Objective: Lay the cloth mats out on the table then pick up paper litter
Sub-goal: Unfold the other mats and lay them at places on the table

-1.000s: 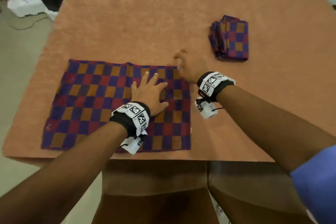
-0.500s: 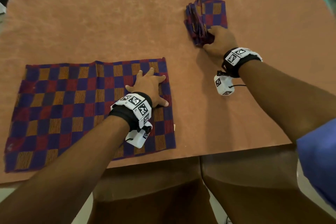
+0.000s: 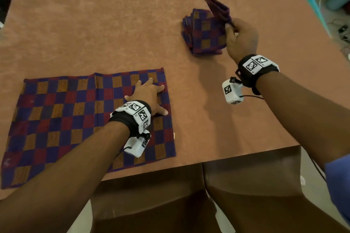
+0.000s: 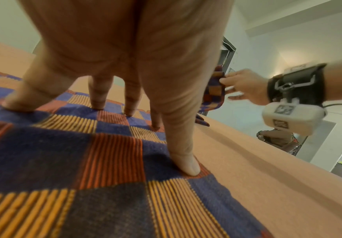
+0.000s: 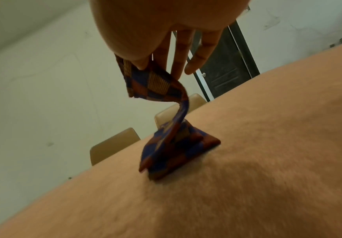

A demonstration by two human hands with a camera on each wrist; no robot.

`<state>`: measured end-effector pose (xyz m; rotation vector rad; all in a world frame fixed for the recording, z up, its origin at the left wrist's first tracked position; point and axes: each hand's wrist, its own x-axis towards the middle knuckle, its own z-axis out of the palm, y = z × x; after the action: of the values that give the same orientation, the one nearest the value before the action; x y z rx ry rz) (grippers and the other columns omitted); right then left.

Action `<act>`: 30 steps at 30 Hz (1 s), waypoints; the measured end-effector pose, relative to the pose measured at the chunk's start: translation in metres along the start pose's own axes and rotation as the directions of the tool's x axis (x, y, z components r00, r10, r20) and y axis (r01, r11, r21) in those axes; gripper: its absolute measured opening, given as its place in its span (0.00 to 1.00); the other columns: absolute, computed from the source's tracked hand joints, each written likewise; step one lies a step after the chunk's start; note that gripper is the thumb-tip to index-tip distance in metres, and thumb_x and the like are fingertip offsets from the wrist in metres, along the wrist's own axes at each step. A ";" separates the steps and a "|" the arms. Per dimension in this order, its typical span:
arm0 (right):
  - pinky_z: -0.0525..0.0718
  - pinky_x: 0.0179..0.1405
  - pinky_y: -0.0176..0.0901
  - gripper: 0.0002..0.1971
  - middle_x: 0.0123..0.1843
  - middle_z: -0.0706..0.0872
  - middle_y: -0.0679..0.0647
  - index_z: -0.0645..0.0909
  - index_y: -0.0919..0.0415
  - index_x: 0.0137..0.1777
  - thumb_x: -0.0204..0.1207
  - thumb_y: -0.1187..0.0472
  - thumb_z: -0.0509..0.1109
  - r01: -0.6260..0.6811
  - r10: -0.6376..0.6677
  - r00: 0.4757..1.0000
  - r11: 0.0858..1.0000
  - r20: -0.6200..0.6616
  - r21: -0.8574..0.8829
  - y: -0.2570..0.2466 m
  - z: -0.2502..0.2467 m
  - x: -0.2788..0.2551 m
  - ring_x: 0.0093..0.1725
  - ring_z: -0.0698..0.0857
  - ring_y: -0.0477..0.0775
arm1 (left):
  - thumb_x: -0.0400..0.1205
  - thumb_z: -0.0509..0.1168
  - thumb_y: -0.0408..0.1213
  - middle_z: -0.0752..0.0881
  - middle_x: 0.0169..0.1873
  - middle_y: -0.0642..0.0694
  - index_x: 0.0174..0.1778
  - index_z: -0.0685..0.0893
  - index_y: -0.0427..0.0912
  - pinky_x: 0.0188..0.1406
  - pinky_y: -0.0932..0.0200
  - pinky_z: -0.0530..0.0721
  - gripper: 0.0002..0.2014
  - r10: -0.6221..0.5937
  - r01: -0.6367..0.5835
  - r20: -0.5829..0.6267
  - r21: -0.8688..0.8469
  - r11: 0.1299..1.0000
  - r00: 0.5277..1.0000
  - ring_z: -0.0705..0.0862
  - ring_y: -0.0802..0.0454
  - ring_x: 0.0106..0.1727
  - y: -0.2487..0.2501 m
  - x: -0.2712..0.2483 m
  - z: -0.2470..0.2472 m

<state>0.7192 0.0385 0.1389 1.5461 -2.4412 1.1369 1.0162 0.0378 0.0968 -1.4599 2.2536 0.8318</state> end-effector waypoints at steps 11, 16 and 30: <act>0.82 0.42 0.39 0.12 0.48 0.92 0.51 0.88 0.59 0.58 0.82 0.59 0.65 0.355 -0.424 0.885 0.883 0.195 0.306 -0.086 -0.074 -0.103 0.44 0.87 0.42 | 0.78 0.70 0.51 0.71 0.76 0.44 0.80 0.61 0.58 0.62 0.47 0.80 0.36 0.012 -0.406 -0.562 -0.582 0.705 0.827 0.75 0.48 0.71 0.005 -0.102 -0.024; 0.70 0.48 0.18 0.11 0.47 0.87 0.52 0.86 0.66 0.55 0.80 0.68 0.63 0.486 -0.644 0.695 0.748 0.320 0.453 -0.138 -0.085 -0.161 0.46 0.75 0.35 | 0.74 0.69 0.54 0.76 0.71 0.45 0.65 0.82 0.54 0.69 0.41 0.72 0.23 0.172 -0.363 -0.711 -0.124 0.924 0.681 0.74 0.42 0.71 -0.003 -0.189 -0.031; 0.88 0.53 0.47 0.19 0.49 0.91 0.41 0.86 0.50 0.61 0.73 0.43 0.73 0.137 -0.580 0.700 0.681 0.416 0.719 -0.339 -0.091 -0.350 0.50 0.88 0.38 | 0.84 0.64 0.36 0.90 0.32 0.50 0.40 0.89 0.46 0.36 0.56 0.85 0.10 -0.442 -0.396 -0.666 -0.729 0.559 0.601 0.86 0.58 0.34 -0.104 -0.420 0.039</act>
<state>1.1346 0.2816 0.2566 2.9036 -1.8268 1.6824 1.2857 0.3303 0.2713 -2.8247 2.4609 1.6790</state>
